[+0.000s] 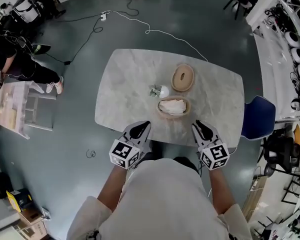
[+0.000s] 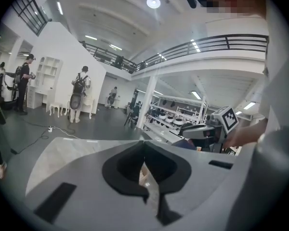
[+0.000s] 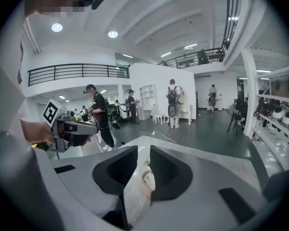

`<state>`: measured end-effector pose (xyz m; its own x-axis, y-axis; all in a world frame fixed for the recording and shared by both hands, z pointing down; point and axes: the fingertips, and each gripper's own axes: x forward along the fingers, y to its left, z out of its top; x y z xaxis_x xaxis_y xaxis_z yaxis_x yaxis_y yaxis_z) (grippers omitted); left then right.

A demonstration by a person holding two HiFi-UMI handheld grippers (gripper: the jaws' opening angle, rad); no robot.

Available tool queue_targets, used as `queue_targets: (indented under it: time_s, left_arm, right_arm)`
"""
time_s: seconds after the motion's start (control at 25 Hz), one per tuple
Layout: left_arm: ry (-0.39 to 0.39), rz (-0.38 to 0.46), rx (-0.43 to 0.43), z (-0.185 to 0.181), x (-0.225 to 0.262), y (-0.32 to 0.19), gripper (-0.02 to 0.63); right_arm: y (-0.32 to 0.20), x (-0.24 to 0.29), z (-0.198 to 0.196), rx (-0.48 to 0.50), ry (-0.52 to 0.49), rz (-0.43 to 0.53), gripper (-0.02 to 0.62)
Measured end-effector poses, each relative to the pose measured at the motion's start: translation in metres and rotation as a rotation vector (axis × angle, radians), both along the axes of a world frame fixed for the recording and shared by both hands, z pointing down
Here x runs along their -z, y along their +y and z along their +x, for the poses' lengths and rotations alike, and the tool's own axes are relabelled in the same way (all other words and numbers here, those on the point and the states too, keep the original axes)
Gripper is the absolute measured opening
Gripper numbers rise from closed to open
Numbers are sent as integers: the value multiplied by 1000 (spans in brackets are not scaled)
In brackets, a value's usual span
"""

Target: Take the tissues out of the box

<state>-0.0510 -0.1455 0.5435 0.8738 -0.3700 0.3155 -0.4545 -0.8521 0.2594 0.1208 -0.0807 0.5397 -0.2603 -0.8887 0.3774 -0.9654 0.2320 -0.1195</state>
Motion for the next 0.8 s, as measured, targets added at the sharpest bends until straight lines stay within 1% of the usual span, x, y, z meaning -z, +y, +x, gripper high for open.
queue_targets:
  time_s: [0.2,0.36,0.48,0.64,0.8]
  left_arm:
    - [2,-30,-19,1,-14,-10,9]
    - [0,-63,-18,2,-26,-7,9]
    - [-1,-83,-12,9,-37,-3,9]
    - [-10,-97,23,23,-46,2,9]
    - [-16,-109,79,22,-46,0,9]
  right_arm:
    - [-11,-9,-3,-5,6,-28,100]
    - [-15,-17,-6,17,35,-55,100]
    - [-18,-23,1,37,50,-70,100]
    - [-19,-30,15,69,33,-88,100]
    - [-28,-39,16,132,24,-118,100]
